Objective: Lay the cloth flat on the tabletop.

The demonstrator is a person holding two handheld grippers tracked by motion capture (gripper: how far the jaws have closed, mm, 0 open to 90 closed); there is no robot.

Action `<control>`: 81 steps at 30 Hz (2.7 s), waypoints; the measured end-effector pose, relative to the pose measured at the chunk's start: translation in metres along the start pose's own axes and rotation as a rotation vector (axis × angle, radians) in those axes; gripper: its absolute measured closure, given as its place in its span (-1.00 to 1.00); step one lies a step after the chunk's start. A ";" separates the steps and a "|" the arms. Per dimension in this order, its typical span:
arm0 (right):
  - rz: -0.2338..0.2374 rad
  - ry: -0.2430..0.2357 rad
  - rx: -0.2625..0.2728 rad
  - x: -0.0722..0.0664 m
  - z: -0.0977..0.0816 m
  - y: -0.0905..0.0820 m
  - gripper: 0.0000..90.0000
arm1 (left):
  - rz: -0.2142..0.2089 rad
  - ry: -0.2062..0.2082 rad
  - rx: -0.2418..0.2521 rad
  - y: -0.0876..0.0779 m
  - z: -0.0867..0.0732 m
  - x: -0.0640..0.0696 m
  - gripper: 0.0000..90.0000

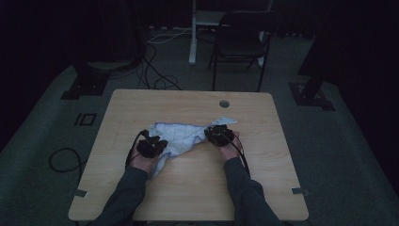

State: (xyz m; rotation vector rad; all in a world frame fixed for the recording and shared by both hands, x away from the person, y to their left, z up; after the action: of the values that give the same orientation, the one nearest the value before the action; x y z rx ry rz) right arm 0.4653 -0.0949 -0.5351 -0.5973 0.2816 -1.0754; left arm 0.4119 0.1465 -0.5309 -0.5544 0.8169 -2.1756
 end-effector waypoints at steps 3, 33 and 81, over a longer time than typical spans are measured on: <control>0.002 -0.017 0.007 -0.005 -0.001 -0.004 0.61 | 0.011 -0.015 -0.011 0.003 -0.003 -0.007 0.92; 0.166 -0.148 -0.037 -0.077 -0.006 0.029 0.29 | 0.090 -0.045 0.011 -0.016 -0.023 -0.020 0.72; 0.150 -0.209 -0.044 -0.082 -0.014 0.003 0.92 | 0.116 -0.051 0.016 -0.018 -0.031 -0.029 0.66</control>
State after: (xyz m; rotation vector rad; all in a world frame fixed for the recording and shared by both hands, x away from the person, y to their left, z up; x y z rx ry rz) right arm 0.4232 -0.0260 -0.5543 -0.7111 0.1648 -0.8568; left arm 0.4026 0.1896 -0.5439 -0.5388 0.7841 -2.0521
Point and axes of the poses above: each handheld gripper's, and its own axes: y roughly forward along the jaws, z roughly out of its top, x roughly to its right, the point moved 5 cm from there along y, roughly forward along the jaws, and after that the axes turned 10 degrees about -z, right-handed, at the moved point
